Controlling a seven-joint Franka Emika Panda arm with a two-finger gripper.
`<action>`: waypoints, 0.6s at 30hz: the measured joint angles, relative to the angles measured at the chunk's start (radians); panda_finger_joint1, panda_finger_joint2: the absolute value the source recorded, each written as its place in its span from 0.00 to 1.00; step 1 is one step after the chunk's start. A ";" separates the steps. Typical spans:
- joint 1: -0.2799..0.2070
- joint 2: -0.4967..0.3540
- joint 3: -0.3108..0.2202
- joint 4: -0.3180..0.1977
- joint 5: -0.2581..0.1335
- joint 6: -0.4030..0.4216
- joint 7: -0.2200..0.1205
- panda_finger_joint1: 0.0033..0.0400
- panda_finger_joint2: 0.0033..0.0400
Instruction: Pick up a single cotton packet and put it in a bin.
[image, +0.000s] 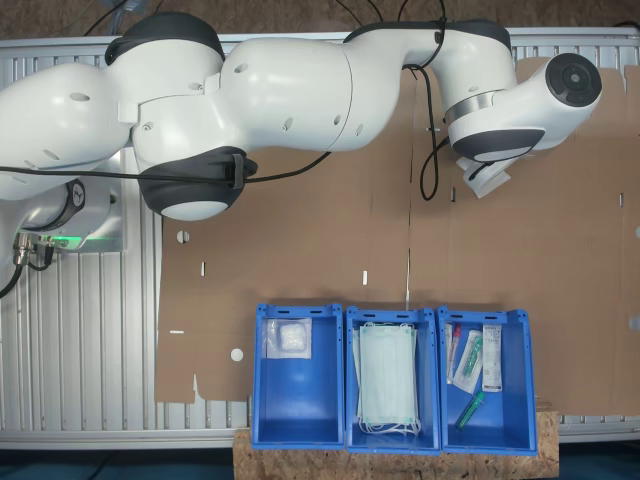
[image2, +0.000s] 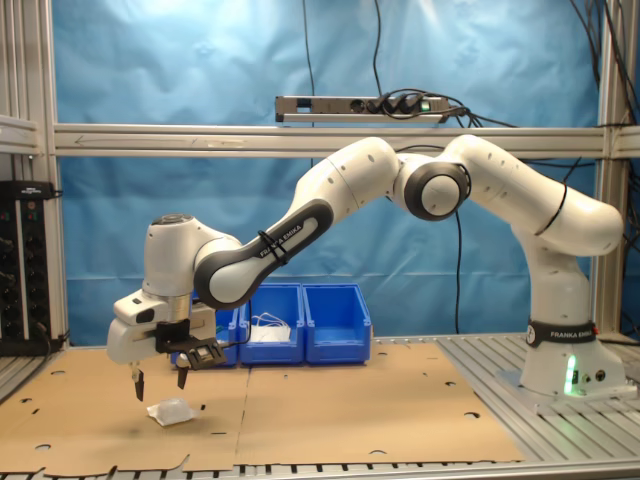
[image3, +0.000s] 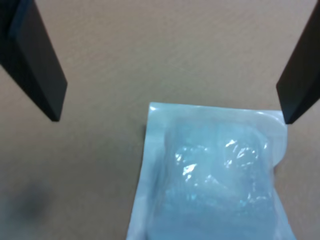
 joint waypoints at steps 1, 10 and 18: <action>-0.002 0.001 0.000 0.000 0.000 0.001 0.000 1.00 1.00; -0.011 0.004 0.000 -0.004 0.000 0.003 -0.001 1.00 1.00; -0.012 0.004 0.016 -0.007 0.000 -0.002 -0.003 1.00 1.00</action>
